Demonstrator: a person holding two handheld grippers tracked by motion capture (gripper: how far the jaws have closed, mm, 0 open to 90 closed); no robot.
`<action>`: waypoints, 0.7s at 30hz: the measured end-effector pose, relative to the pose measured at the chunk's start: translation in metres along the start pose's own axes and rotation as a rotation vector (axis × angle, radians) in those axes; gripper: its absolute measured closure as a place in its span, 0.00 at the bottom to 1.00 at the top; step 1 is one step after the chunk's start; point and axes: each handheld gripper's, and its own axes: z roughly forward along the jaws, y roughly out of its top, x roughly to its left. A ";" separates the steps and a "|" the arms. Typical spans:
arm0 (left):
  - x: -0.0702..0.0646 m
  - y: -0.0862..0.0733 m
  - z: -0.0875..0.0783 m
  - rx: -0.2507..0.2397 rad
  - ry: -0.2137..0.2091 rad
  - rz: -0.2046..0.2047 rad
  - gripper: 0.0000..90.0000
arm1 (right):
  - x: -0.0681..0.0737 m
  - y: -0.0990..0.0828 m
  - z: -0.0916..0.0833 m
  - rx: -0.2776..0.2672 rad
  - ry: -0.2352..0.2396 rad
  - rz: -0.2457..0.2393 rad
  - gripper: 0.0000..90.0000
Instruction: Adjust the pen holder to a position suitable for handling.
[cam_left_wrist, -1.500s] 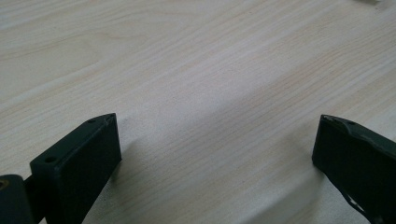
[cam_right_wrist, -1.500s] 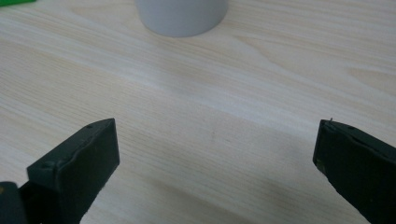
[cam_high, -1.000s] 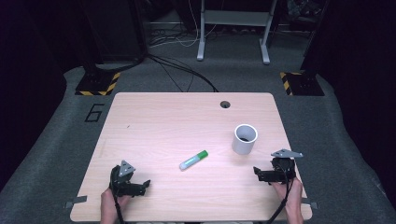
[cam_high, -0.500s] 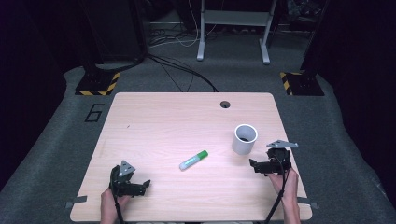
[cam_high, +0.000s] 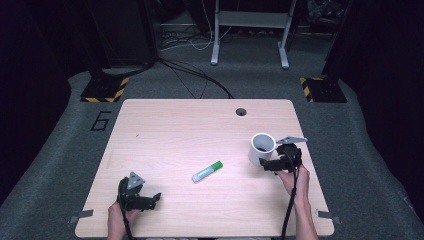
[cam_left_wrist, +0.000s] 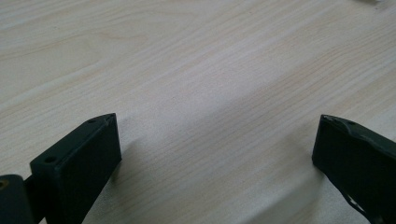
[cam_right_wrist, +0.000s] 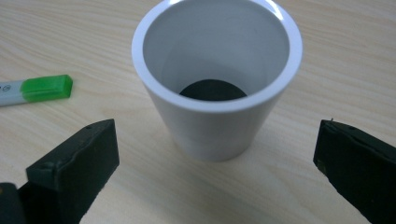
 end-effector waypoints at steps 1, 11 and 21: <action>0.000 0.000 0.000 0.000 0.000 0.000 0.01 | 0.000 0.000 0.000 0.000 0.000 0.000 0.00; 0.000 0.000 0.000 0.000 0.000 0.000 0.01 | 0.003 0.022 0.023 0.026 -0.014 -0.004 0.00; 0.000 0.000 0.000 -0.001 0.001 0.000 0.01 | 0.003 0.028 0.038 0.018 -0.024 -0.008 0.05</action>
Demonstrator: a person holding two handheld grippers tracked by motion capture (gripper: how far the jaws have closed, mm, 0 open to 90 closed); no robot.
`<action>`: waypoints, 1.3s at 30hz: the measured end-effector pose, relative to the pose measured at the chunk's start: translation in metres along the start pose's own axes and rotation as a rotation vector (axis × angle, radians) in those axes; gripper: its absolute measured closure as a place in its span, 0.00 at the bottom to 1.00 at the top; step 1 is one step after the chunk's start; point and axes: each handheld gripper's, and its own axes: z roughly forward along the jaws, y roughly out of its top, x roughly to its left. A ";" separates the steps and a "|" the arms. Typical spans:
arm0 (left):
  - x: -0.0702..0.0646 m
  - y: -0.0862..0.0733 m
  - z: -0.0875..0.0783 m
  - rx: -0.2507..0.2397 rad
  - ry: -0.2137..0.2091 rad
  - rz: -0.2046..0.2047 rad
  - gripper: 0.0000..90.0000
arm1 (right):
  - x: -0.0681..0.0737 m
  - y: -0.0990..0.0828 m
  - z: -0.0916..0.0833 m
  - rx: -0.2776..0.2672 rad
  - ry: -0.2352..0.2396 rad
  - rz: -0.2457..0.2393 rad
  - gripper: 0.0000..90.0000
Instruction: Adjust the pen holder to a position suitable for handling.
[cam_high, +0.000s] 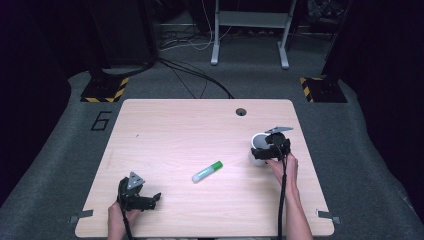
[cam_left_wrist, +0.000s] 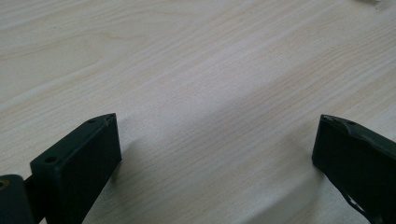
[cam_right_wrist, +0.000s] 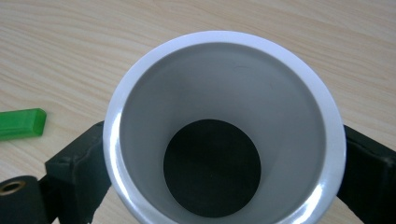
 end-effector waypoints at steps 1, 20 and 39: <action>0.000 0.000 0.000 0.000 0.000 0.000 0.01 | 0.000 0.000 0.000 0.000 0.003 -0.001 0.06; 0.000 0.000 0.000 0.001 0.000 0.000 0.01 | 0.017 0.003 0.006 -0.016 0.041 -0.036 0.06; 0.000 0.000 0.000 0.001 -0.001 0.000 0.01 | 0.050 0.016 0.020 -0.010 0.104 -0.091 0.06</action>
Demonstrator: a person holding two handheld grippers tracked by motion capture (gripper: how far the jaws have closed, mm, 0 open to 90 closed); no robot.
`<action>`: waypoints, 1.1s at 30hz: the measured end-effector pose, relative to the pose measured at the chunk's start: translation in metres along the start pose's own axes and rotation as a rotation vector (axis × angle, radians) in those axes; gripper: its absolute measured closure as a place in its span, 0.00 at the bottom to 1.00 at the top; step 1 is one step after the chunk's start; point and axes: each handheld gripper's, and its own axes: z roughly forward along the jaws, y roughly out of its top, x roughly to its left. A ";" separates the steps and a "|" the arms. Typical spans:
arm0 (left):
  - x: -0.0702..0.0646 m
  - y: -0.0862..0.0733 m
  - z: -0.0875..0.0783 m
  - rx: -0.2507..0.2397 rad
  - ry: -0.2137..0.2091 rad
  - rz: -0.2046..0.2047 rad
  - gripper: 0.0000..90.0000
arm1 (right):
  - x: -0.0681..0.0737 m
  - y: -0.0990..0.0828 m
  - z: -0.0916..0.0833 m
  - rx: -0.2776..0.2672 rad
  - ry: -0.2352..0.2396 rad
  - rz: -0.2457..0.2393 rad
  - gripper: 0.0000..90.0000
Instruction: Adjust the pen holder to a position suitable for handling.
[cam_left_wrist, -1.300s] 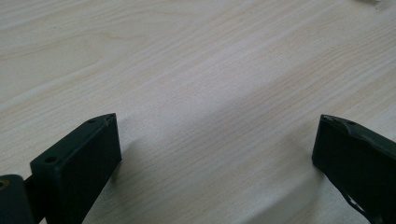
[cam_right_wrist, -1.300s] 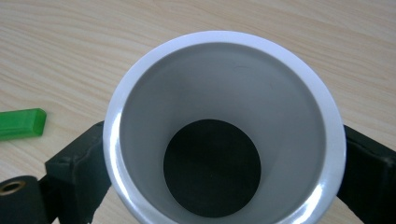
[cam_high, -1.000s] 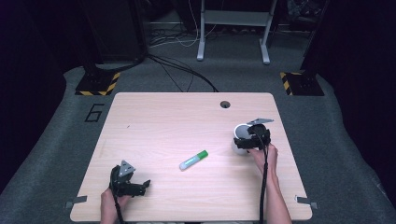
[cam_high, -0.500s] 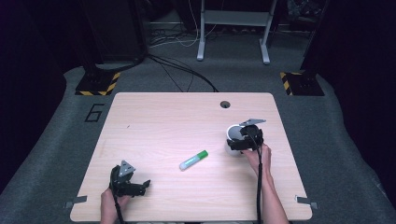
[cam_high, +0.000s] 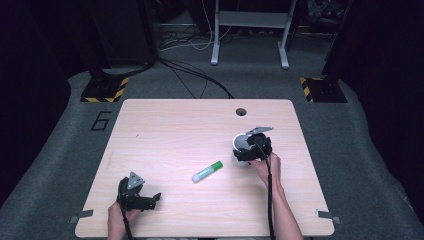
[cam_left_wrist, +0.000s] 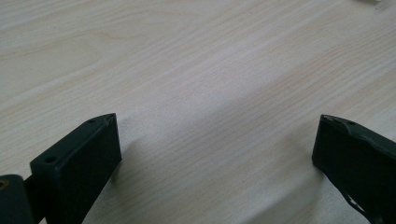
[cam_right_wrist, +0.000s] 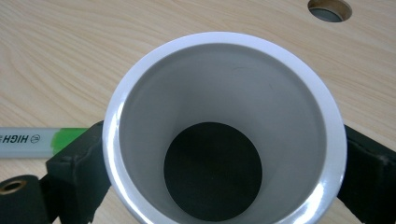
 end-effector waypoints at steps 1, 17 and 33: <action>0.000 0.000 0.000 0.000 0.000 0.000 0.01 | 0.000 0.000 0.000 0.000 0.000 0.000 0.06; 0.001 0.000 -0.001 0.012 -0.008 0.002 0.01 | 0.007 0.003 -0.015 -0.066 0.087 -0.006 0.00; 0.000 0.003 0.002 0.004 0.008 -0.030 0.00 | -0.041 -0.086 -0.048 -0.095 0.034 0.106 0.00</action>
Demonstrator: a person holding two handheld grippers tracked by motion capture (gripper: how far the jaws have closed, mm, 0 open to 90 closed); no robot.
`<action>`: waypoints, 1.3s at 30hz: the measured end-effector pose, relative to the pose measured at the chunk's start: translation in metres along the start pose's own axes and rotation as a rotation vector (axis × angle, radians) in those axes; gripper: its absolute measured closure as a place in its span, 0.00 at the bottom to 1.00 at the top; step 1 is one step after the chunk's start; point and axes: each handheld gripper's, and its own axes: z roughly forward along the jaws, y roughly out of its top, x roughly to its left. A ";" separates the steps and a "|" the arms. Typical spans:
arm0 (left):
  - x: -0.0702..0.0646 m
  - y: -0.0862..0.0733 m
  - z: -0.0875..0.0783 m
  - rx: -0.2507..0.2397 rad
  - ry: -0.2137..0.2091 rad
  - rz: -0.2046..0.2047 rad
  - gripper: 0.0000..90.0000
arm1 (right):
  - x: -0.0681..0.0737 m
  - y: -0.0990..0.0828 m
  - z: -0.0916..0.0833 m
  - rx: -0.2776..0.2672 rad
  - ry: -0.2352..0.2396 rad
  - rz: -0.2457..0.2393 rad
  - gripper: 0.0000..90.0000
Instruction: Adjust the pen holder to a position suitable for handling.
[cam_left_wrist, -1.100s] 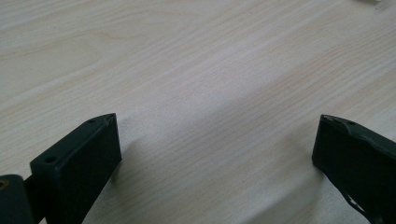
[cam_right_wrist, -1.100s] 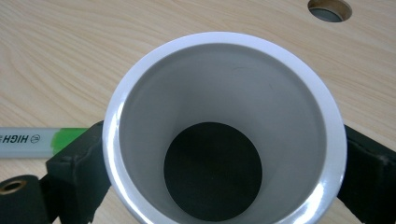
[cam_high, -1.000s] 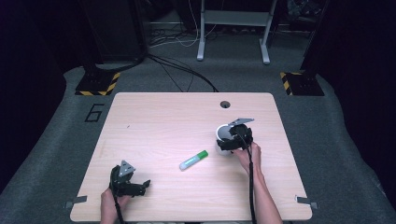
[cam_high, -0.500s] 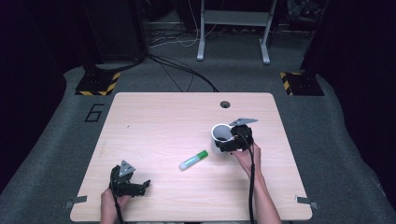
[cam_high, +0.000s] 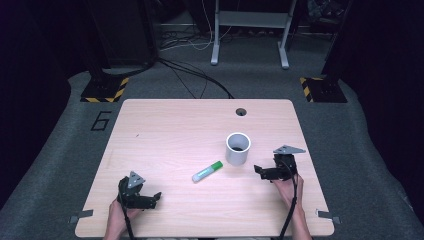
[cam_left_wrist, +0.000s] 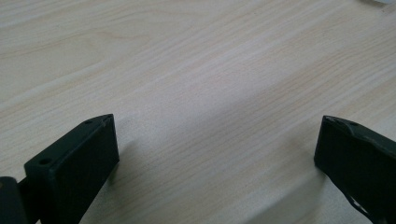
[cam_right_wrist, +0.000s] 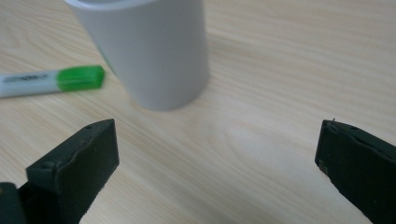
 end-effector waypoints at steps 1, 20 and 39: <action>0.000 0.002 0.002 -0.001 0.012 -0.010 0.00 | -0.009 -0.006 0.002 0.008 -0.019 0.008 0.00; -0.014 0.069 -0.003 -0.077 -0.087 0.056 0.03 | -0.038 -0.023 0.016 0.021 -0.048 0.044 0.00; -0.048 0.124 0.030 -0.080 -0.165 0.131 0.04 | -0.038 -0.023 0.017 0.041 -0.030 0.033 0.00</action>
